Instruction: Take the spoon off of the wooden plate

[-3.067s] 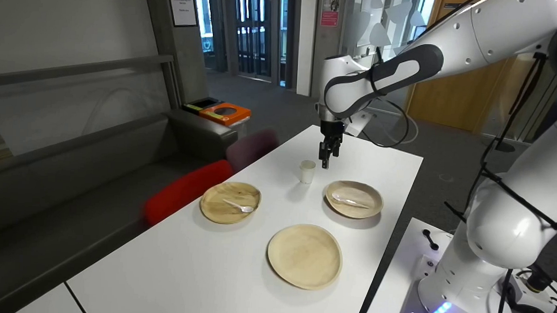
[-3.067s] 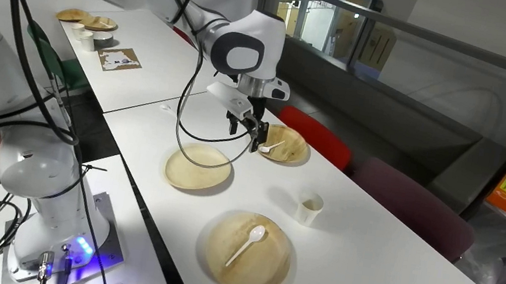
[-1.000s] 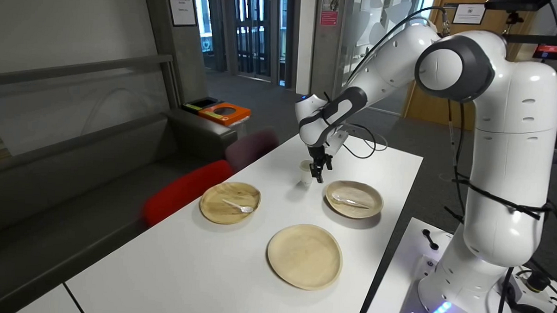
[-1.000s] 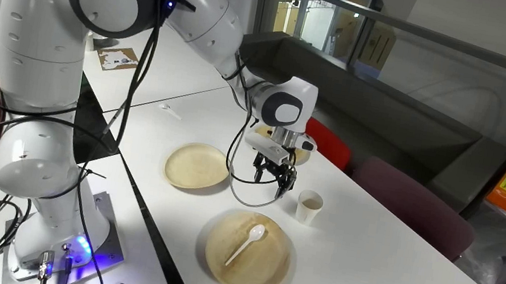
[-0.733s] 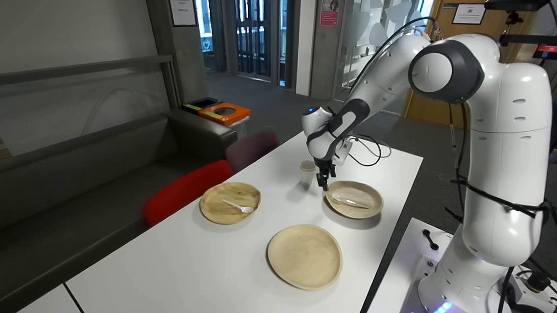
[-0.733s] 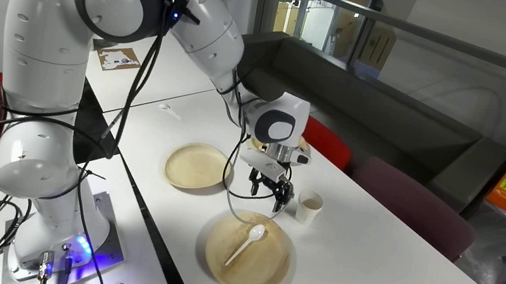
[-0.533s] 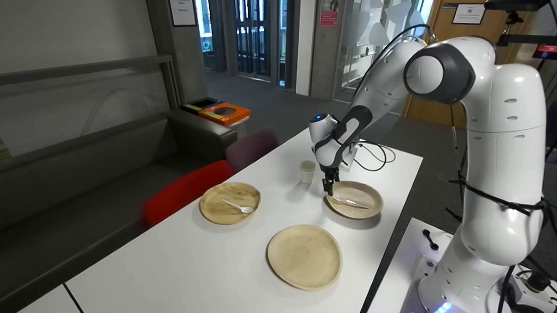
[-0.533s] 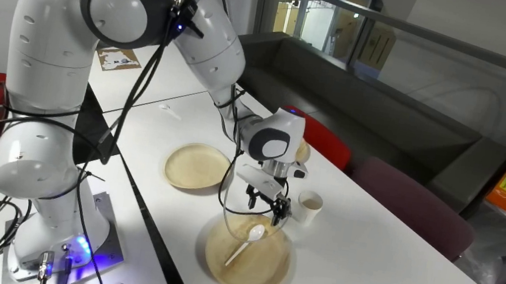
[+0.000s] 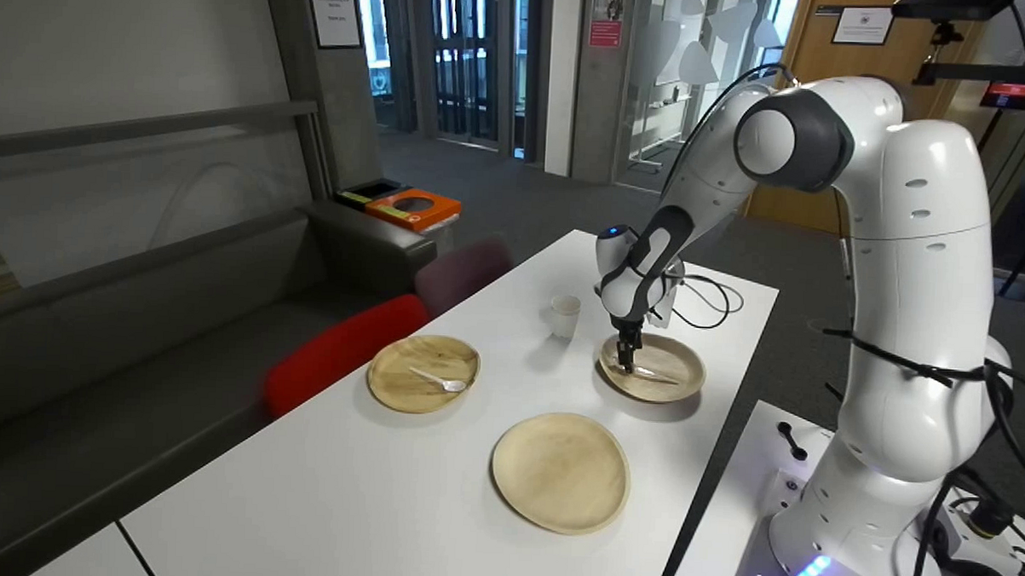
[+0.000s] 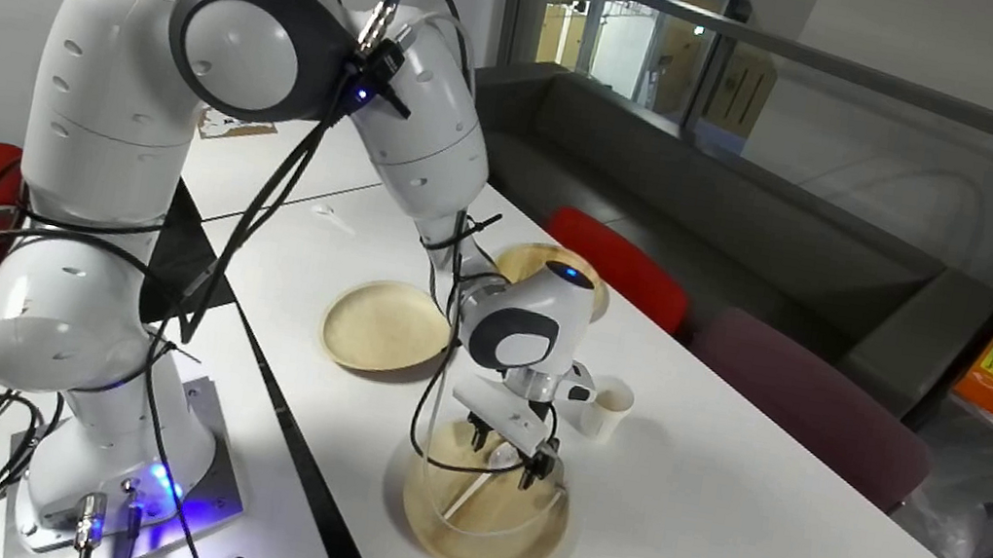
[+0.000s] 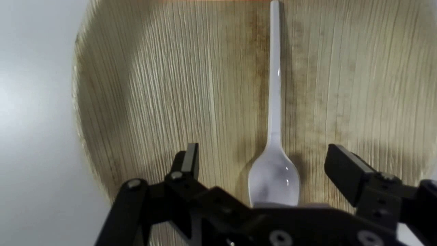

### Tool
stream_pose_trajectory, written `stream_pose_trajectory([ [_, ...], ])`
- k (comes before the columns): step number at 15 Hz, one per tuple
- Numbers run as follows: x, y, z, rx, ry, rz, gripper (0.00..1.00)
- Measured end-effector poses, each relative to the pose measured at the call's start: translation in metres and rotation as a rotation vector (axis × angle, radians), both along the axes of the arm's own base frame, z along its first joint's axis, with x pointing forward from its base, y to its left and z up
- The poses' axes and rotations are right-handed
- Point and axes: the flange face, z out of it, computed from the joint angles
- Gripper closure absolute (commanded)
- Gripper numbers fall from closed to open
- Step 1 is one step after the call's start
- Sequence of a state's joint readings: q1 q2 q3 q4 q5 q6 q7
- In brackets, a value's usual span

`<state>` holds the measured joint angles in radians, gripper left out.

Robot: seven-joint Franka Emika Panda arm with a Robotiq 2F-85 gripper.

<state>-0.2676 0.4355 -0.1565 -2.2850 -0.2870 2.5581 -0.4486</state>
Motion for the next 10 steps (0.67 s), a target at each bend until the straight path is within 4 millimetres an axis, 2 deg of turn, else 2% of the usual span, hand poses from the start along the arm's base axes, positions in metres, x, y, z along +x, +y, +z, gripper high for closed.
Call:
stream_pose_trajectory([
  [8,-0.01,-0.001,-0.009,0.024,0.022,0.004,0.0],
  [9,-0.011,-0.001,-0.011,0.028,0.026,-0.002,0.17],
  [10,-0.012,-0.001,-0.013,0.032,0.03,-0.009,0.27],
])
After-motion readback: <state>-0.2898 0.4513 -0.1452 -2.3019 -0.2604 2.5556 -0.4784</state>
